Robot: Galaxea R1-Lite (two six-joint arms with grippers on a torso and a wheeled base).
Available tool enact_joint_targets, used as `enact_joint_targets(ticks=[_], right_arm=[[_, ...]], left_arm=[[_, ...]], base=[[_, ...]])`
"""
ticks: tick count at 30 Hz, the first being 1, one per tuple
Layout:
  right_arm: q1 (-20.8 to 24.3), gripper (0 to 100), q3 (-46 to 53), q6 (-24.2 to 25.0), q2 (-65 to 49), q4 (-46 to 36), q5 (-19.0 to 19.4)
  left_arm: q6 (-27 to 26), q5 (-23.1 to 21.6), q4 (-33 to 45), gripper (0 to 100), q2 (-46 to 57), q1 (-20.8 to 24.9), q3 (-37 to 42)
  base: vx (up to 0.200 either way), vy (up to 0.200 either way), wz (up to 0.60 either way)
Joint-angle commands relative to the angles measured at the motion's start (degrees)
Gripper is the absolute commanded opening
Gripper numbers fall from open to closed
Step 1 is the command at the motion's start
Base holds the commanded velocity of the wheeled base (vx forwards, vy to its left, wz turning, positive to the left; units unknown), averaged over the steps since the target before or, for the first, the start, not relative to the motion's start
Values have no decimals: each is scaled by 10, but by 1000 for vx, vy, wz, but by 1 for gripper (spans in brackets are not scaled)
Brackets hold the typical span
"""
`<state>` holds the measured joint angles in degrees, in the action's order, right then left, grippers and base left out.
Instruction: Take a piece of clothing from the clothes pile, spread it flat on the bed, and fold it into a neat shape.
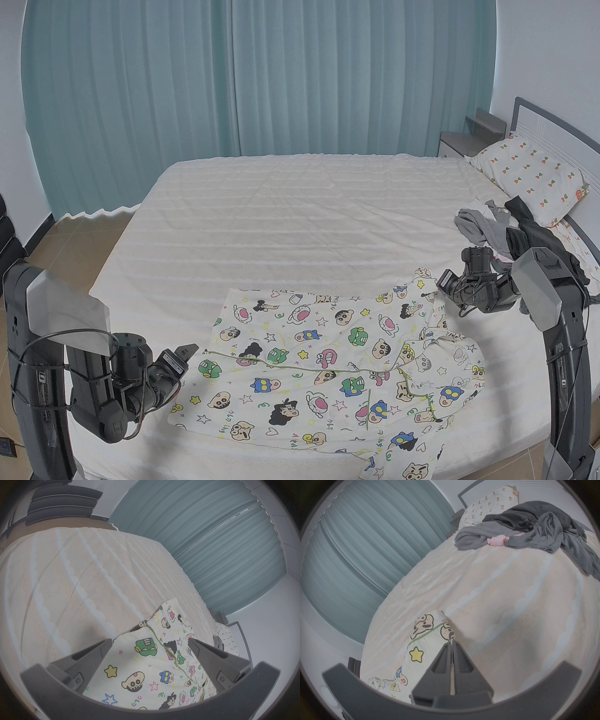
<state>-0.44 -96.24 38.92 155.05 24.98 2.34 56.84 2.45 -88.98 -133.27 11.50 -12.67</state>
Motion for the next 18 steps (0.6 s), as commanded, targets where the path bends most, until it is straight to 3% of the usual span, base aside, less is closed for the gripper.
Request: enact_joint_targets(ticks=[1,2,8,11,16,18], right_arm=[[-4,0,-1,0,2,0,1],[-4,100,-1,5,1,3,2],[-11,100,25,34,-41,3,6],[-16,100,91,29,-88,6,14],[-20,100,236,26,-186,31,79],[-23,100,319,5,-233,69,104]], left_arm=[[0,-1,-10,100,-1,0,0],[0,-1,-10,100,-1,0,0],[-1,-3,-10,100,1,1,1],[-1,-2,-10,100,1,3,3],[-1,-2,-10,100,3,5,6],[-1,-1,-10,100,4,7,8]], base=[[0,0,0],[0,0,0],[0,0,0],[0,0,0],[0,0,0],[0,0,0]])
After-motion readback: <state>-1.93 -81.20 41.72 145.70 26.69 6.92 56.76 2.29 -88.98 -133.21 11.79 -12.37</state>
